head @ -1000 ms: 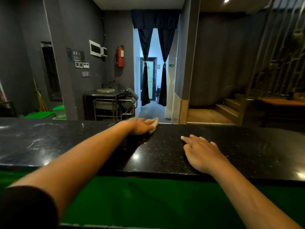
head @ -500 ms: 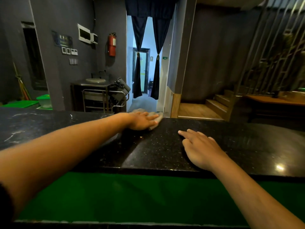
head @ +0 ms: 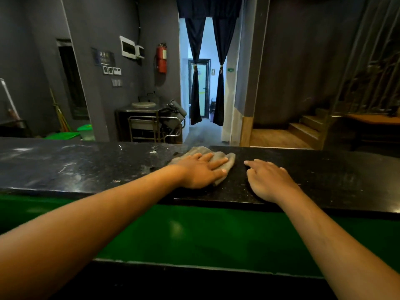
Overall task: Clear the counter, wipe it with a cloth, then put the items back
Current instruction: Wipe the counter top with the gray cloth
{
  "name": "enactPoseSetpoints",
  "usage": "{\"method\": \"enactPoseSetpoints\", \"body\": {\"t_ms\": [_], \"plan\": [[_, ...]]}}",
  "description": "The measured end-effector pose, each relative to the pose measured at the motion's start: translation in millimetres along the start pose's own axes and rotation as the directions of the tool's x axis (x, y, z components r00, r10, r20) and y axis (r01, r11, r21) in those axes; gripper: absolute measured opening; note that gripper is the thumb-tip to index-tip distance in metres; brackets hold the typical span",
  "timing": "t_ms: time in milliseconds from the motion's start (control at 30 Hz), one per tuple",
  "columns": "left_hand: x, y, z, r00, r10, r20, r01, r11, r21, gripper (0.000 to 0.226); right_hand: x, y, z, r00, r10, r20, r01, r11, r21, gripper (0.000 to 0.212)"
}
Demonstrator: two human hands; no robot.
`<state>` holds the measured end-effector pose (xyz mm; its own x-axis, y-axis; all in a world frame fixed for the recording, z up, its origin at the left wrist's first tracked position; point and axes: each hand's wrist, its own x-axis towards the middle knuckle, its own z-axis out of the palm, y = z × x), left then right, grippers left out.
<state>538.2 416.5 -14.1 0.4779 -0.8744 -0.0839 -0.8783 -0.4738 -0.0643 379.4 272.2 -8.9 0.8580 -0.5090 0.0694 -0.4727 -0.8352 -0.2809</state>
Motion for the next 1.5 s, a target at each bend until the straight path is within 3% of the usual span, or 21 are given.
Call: {"method": "enactPoseSetpoints", "body": {"t_ms": [100,200,267,333,400,467,533,633,800,900,1000,1100,1200,1267,1400,1433,1500], "plan": [[25.6,5.2,-11.4,0.961,-0.277,-0.017,0.274,0.957,-0.093,0.082,-1.2,-0.8,1.3,0.998,0.032,-0.062,-0.026,0.996,0.081,0.053],[40.3,33.1,-20.2,0.911,-0.413,-0.003,0.405,0.894,-0.191,0.066,-3.6,21.8,-6.4,0.992,0.084,-0.099,-0.066,0.983,0.171,0.053],[28.9,63.4,-24.3,0.93,-0.366,0.021,0.363,0.912,-0.191,0.066,-2.8,61.4,-20.7,0.993,0.113,-0.044,-0.111,0.993,0.035,0.053],[1.4,96.4,-17.7,0.974,-0.226,0.032,0.228,0.96,-0.164,0.066,-2.8,104.2,-34.8,0.986,0.167,0.012,-0.165,0.983,-0.081,0.054],[-30.4,117.8,-11.9,0.992,-0.123,-0.003,0.121,0.98,-0.156,0.062,-1.2,129.6,-41.9,0.978,0.203,0.041,-0.198,0.974,-0.107,0.055],[-40.6,118.2,-19.6,0.993,-0.111,-0.049,0.096,0.966,-0.242,0.06,2.9,132.5,-41.6,0.975,0.215,0.051,-0.208,0.971,-0.117,0.057],[-26.8,112.7,-31.9,0.985,-0.16,-0.064,0.138,0.956,-0.258,0.062,6.7,130.0,-39.2,0.976,0.217,0.03,-0.212,0.97,-0.12,0.058],[7.2,124.7,-28.0,0.963,-0.269,0.028,0.271,0.956,-0.11,0.062,7.5,131.3,-37.6,0.976,0.215,0.029,-0.21,0.968,-0.135,0.059],[44.3,157.9,-33.0,0.941,-0.334,0.06,0.339,0.92,-0.197,0.061,5.9,138.6,-47.0,0.98,0.163,0.116,-0.147,0.979,-0.138,0.062],[43.9,193.1,-25.7,0.994,-0.104,0.018,0.106,0.984,-0.141,0.067,2.3,155.9,-54.9,0.991,0.061,0.121,-0.046,0.991,-0.127,0.055],[49.5,194.2,-24.7,0.998,0.062,0.003,-0.061,0.994,-0.086,0.079,0.5,163.8,-52.5,0.997,0.011,0.077,-0.004,0.996,-0.094,0.05],[88.3,161.3,-36.7,0.996,-0.079,0.031,0.082,0.986,-0.144,0.063,2.6,163.5,-50.1,0.998,0.048,0.044,-0.045,0.997,-0.067,0.051],[134.4,136.3,-40.4,0.959,-0.277,0.051,0.282,0.95,-0.137,0.067,4.4,166.2,-47.6,0.998,0.06,0.026,-0.058,0.995,-0.087,0.052],[159.2,141.1,-43.0,0.953,-0.304,0.021,0.304,0.944,-0.131,0.066,5.7,168.2,-45.7,0.998,0.058,0.021,-0.057,0.995,-0.08,0.053],[155.6,187.3,-46.3,0.998,0.054,0.01,-0.053,0.994,-0.1,0.059,9.0,169.2,-46.4,0.999,0.035,-0.001,-0.035,0.995,-0.095,0.052],[155.9,189.2,-46.8,0.995,0.099,0.019,-0.096,0.989,-0.111,0.059,9.7,169.1,-47.1,0.999,0.034,-0.011,-0.035,0.995,-0.096,0.052],[165.1,171.9,-46.8,0.999,0.023,0.041,-0.014,0.98,-0.197,0.059,7.8,168.9,-47.6,0.999,0.05,0.006,-0.049,0.995,-0.084,0.052]]}}
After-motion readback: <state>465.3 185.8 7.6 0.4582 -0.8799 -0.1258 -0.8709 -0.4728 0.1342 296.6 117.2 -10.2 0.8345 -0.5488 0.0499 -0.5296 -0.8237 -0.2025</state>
